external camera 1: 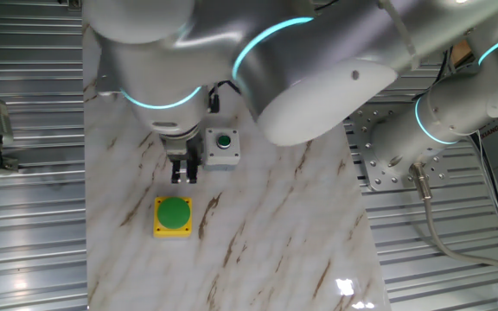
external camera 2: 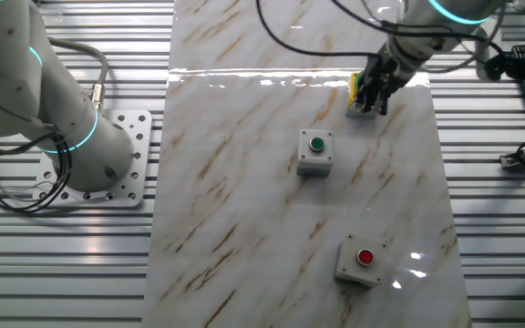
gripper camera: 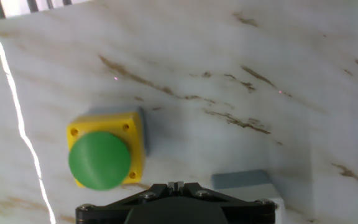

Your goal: Press three buttons from left to right in sequence

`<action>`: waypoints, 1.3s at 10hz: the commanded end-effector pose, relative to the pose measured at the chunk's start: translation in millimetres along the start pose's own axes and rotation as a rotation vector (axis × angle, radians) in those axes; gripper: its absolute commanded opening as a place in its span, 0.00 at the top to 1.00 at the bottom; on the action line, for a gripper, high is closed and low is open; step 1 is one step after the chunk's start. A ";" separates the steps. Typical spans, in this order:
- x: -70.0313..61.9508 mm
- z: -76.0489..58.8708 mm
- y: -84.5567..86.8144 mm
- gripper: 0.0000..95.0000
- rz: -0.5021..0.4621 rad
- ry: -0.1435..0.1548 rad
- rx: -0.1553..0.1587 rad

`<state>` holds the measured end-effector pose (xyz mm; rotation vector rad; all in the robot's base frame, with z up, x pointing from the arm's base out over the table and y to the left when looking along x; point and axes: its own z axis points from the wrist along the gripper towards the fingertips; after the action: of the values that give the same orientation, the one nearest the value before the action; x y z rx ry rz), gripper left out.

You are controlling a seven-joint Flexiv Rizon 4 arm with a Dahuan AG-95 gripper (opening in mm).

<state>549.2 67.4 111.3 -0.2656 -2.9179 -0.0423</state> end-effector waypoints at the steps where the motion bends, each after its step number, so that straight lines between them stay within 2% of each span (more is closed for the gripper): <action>1: -4.9 -0.5 6.7 1.00 0.018 -0.003 0.001; 6: -17.0 -7.2 26.3 1.00 0.069 0.005 -0.007; 9: -22.3 -8.1 36.3 1.00 0.070 0.002 -0.001; 12: -22.4 -8.3 46.7 1.00 -0.031 0.004 0.009; 13: -21.6 -7.9 48.0 1.00 -0.039 0.004 0.008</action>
<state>579.5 110.6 114.9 -0.2174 -2.9174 -0.0380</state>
